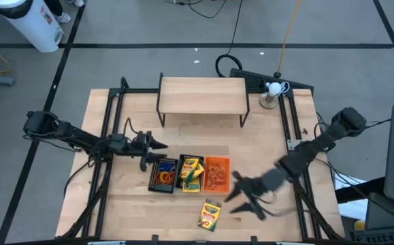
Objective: Pick & Place Office Desk Supplies
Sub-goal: Put the crayon box into the right black bin
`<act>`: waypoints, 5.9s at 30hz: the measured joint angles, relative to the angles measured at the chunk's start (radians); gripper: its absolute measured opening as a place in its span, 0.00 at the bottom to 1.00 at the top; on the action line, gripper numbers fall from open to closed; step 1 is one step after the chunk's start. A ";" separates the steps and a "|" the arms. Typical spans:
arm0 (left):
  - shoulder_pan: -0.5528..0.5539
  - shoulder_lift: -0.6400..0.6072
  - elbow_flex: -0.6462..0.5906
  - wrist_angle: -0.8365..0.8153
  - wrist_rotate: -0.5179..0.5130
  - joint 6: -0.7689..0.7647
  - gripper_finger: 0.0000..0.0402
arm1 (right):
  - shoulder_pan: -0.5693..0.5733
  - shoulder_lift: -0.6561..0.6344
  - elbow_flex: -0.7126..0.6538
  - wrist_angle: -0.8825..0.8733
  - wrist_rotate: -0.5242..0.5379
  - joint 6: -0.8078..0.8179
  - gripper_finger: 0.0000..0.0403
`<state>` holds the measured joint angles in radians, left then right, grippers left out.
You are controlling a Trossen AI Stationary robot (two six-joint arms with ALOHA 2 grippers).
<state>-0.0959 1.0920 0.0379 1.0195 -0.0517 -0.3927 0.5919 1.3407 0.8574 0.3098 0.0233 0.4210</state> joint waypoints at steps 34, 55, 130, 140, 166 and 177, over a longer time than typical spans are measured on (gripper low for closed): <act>-0.596 0.553 0.860 -0.682 -0.386 -0.281 0.57 | 0.279 0.011 -0.309 0.201 0.380 0.141 0.42; -0.646 0.735 0.859 -0.374 -0.436 -0.253 0.57 | 0.285 0.314 -0.309 0.510 0.452 0.168 0.00; -0.598 0.735 0.859 -0.424 -0.384 -0.257 0.57 | 0.188 0.704 0.017 0.561 0.265 -0.355 0.45; -0.598 0.735 0.859 -0.425 -0.366 -0.258 0.57 | 0.179 0.704 0.017 0.512 0.264 -0.411 0.45; -0.598 0.735 0.859 -0.425 -0.358 -0.263 0.57 | 0.179 0.704 0.151 0.276 0.259 -0.458 0.45; -0.598 0.735 0.859 -0.425 -0.340 -0.270 0.57 | 0.168 0.718 0.151 0.281 0.233 -0.463 0.45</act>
<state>-0.6941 1.8271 0.8974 0.5945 -0.3916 -0.6632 0.7601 2.0584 1.0080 0.5910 0.2565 -0.0418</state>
